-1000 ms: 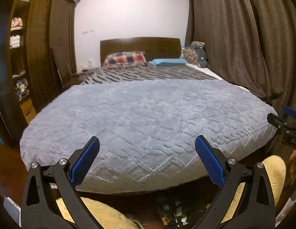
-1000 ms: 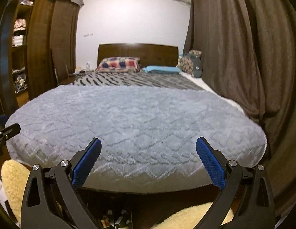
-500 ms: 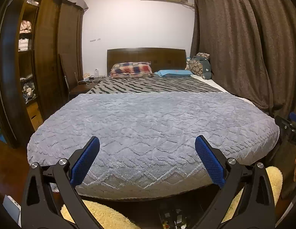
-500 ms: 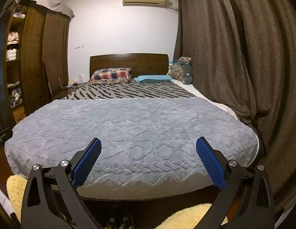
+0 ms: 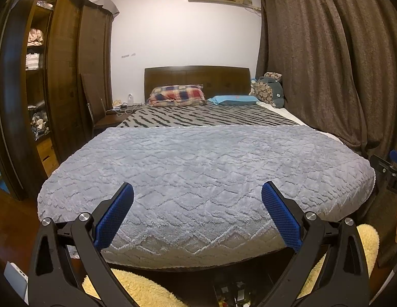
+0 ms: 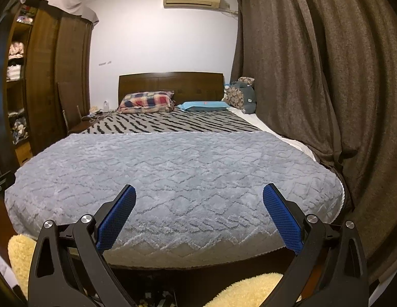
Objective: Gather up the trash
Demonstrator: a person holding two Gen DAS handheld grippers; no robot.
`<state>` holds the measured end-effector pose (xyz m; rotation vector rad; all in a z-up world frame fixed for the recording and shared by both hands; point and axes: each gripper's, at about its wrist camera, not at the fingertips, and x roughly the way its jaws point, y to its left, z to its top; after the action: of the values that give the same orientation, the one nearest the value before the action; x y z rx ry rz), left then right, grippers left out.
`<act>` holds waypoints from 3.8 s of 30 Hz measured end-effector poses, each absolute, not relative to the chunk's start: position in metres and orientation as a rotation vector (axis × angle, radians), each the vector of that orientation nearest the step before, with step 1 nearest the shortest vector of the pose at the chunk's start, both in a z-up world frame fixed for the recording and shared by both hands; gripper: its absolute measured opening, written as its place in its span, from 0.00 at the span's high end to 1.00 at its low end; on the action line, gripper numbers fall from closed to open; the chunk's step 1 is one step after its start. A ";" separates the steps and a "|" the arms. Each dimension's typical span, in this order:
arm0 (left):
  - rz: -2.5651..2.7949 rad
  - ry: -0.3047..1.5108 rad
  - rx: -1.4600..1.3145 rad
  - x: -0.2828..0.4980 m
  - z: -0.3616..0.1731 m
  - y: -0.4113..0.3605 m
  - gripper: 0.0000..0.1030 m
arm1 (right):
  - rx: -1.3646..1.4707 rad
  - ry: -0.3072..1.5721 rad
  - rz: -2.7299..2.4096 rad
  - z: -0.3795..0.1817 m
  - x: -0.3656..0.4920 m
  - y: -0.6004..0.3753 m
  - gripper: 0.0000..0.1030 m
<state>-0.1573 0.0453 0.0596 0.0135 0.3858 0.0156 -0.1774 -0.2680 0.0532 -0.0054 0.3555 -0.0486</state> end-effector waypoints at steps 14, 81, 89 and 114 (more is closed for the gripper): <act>0.033 0.371 0.000 -0.158 0.062 0.050 0.08 | -0.002 0.347 -0.046 0.056 -0.181 -0.270 0.03; 0.032 0.403 -0.005 -0.170 0.059 0.049 0.08 | 0.012 0.341 -0.019 0.060 -0.186 -0.270 0.03; 0.035 0.403 -0.009 -0.171 0.059 0.049 0.08 | 0.015 0.342 -0.021 0.060 -0.186 -0.271 0.03; 0.037 0.403 -0.022 -0.171 0.059 0.047 0.08 | 0.014 0.343 -0.021 0.059 -0.187 -0.272 0.03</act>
<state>-0.1712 0.0465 0.0594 -0.0219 0.4031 0.0366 -0.1870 -0.2716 0.0595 0.0139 0.3435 -0.0212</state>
